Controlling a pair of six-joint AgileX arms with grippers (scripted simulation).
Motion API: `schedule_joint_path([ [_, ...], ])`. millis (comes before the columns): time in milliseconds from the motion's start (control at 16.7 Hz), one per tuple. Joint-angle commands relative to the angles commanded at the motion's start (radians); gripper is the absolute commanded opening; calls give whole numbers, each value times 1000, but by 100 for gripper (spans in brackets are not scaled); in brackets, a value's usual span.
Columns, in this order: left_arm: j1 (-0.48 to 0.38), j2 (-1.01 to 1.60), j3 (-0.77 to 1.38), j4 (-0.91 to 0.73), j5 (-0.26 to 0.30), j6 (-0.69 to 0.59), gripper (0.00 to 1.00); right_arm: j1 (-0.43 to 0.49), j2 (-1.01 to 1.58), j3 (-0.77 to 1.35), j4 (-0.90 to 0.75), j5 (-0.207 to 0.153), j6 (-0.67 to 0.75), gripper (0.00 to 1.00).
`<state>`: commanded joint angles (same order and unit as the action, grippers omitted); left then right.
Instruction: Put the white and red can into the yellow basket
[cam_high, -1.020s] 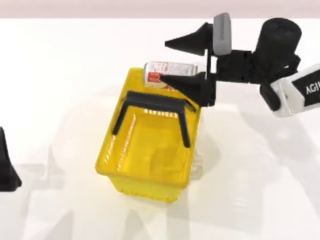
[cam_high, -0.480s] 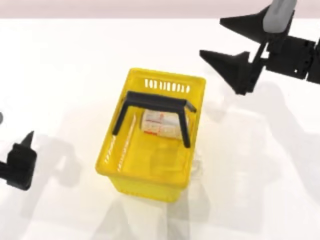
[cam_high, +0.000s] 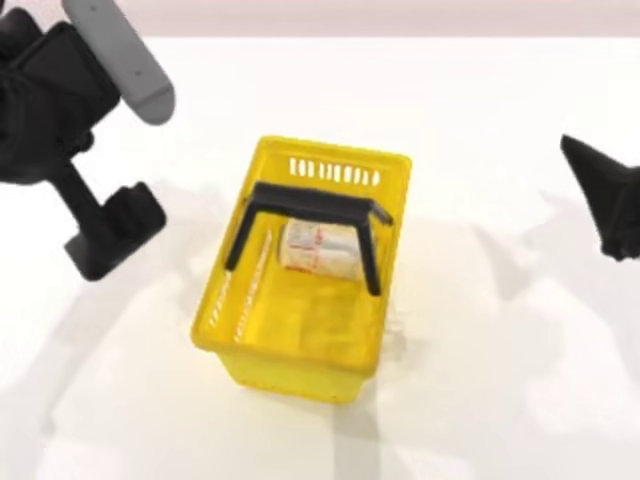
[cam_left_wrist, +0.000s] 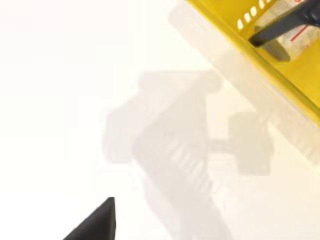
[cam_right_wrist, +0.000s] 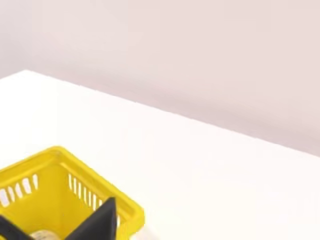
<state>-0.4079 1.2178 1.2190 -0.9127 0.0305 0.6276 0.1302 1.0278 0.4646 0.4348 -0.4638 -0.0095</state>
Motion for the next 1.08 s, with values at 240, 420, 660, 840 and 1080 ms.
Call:
schedule_joint_path([
  [240,-106,357,361,-221,-6,183,100,-50,-395,-198,-179,188,3,100],
  [420,-172,598,585,-368,-13,303,100,-83,-665,-318,-292,308,7,100],
  [660,-236,844,794,-519,-22,420,100,-111,-924,-424,-394,419,10,100],
  [840,-259,939,871,-581,-27,465,100,-119,-1016,-460,-430,459,10,100],
  [1080,-261,951,881,-588,-28,471,100,-120,-1028,-465,-435,464,10,100],
])
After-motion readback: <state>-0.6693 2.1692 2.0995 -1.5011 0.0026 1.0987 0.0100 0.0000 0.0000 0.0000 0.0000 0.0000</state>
